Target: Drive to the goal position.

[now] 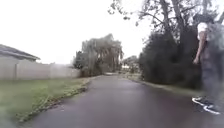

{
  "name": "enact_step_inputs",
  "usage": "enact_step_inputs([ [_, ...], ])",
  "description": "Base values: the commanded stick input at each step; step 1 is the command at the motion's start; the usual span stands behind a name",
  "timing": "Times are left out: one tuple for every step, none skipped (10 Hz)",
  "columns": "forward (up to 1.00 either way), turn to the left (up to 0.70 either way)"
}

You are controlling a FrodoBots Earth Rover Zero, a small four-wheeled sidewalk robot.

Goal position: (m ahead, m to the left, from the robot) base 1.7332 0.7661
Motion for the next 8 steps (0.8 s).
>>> enact_step_inputs([
  [0.85,0.00],
  [0.85,0.00],
  [0.85,0.00],
  [0.85,0.00],
  [0.85,0.00],
  [0.85,0.00],
  [0.85,0.00],
  [0.85,0.00],
])
